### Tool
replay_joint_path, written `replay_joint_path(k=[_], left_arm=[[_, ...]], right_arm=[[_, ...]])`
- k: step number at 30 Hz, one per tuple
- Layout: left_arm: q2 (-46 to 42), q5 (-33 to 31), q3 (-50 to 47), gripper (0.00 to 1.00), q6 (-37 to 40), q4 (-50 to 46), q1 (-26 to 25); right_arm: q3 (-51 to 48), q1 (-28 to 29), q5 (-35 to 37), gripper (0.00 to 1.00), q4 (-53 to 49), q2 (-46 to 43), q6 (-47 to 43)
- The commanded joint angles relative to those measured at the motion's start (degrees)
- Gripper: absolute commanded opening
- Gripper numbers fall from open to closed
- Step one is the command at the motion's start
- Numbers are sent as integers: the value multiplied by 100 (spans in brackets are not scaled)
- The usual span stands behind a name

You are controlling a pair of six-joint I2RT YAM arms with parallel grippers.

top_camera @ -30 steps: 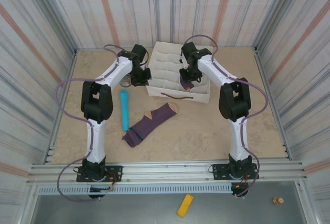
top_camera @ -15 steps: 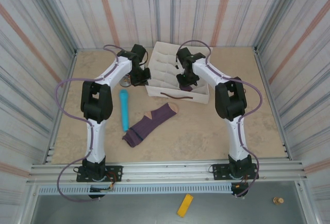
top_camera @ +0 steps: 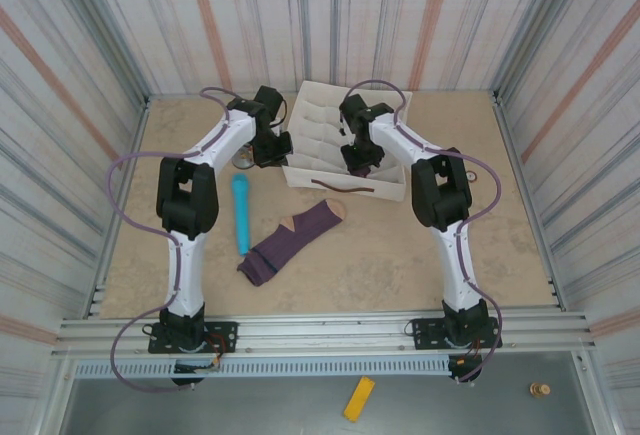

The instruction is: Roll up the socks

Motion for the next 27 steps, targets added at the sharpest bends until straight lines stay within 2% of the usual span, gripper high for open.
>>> replay_joint_path(k=[1, 7, 10, 12, 16, 22, 24, 27], left_arm=[[165, 119, -201, 0, -440, 50, 85], [221, 242, -113, 0, -638, 151, 85], [270, 298, -55, 0, -711, 165, 85], [287, 305, -25, 0, -738, 191, 88], [397, 292, 138, 0, -756, 248, 102], [784, 315, 741, 0, -678, 121, 173], [835, 315, 815, 0, -660, 126, 172], [843, 266, 819, 0, -607, 126, 173]], right_arm=[[-43, -90, -126, 55, -418, -350, 29], [590, -123, -138, 66, -696, -816, -60], [856, -135, -78, 75, -915, -850, -127], [894, -145, -29, 76, -965, -856, -145], [758, -163, 125, 79, -948, -986, -103], [36, -139, 372, 84, -527, -1605, 173], [-63, -194, 448, 81, -400, -1667, 256], [181, -299, 330, 61, -330, -1525, 342]])
